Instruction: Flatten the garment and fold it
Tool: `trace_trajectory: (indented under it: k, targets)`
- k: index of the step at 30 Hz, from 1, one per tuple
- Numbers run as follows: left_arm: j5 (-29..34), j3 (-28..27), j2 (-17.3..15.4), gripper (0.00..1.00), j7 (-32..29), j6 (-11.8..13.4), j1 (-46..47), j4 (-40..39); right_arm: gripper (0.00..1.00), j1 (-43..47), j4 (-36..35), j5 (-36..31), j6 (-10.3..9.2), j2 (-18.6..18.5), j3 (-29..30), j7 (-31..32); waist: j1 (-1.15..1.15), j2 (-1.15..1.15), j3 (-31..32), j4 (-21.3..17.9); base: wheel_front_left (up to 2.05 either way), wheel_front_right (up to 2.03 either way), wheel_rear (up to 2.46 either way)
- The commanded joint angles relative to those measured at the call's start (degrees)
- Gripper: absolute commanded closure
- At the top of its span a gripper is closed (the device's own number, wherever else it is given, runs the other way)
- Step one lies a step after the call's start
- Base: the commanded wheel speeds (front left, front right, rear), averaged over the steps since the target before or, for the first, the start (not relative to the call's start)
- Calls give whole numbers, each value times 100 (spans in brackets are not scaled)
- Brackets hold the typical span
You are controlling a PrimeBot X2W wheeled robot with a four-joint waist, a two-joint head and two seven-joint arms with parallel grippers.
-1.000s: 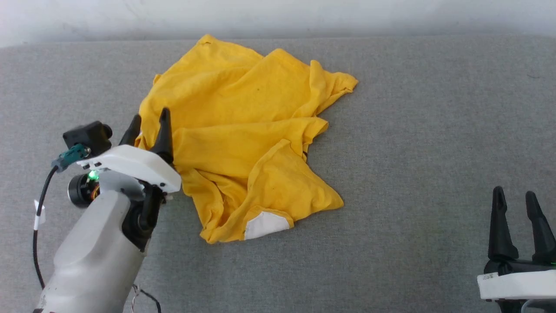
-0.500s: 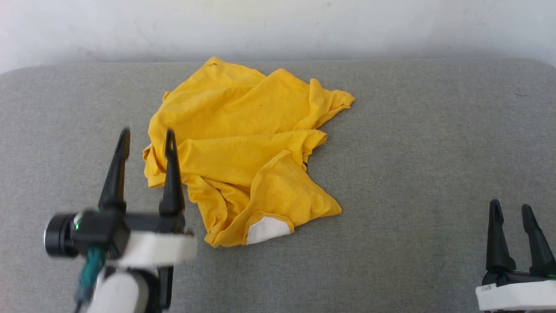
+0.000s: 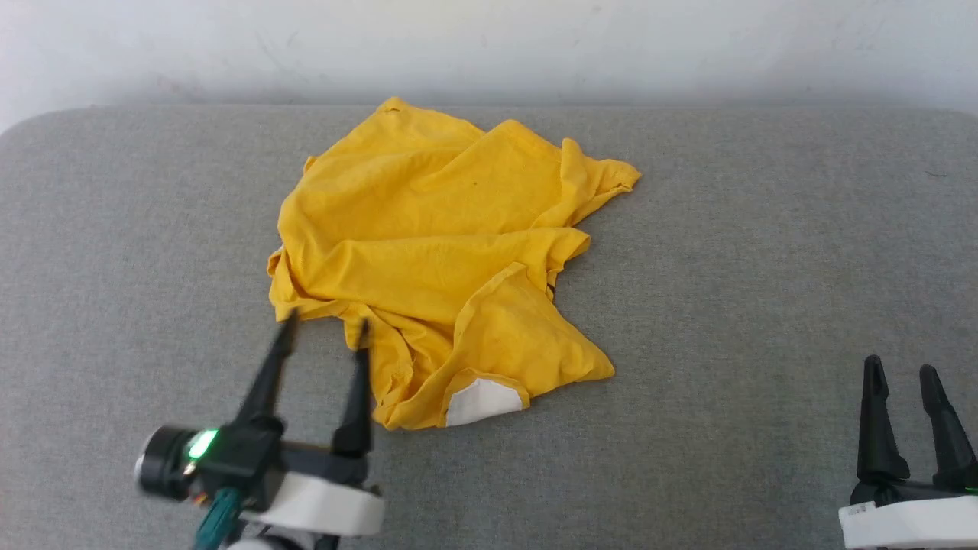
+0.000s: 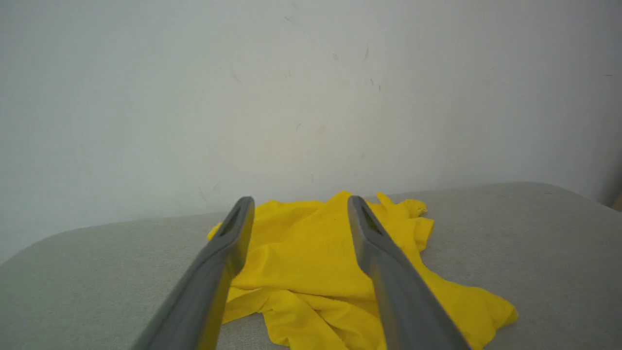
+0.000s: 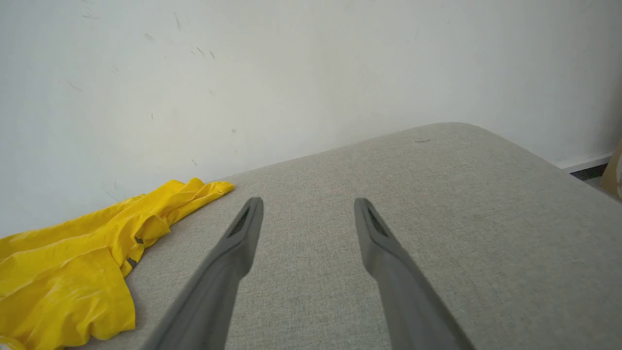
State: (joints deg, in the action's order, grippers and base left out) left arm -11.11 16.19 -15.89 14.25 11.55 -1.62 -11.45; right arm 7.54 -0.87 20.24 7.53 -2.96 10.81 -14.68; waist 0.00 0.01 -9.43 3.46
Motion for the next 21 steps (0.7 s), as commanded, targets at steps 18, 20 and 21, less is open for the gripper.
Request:
trace_trajectory:
  k: [18, 20, 21]
  targets:
    - [-235, 1337, -100, 0, -2876, -1411, 1891, 1885, 0, -230, 131, 80, -4, 8, -120, -30, 0, -1, -402, -272, 0, 0, 0]
    - [-237, 1390, -117, 0, -3061, -1457, 1988, 2060, 0, -250, 119, 88, -4, 8, -114, -30, 0, -1, -442, -304, 0, 0, 0]
    - [-276, 1426, -115, 0, -3171, -1505, 2021, 2129, 0, -258, 114, 92, -4, 8, -111, -30, 0, -1, -456, -316, 0, 0, 0]
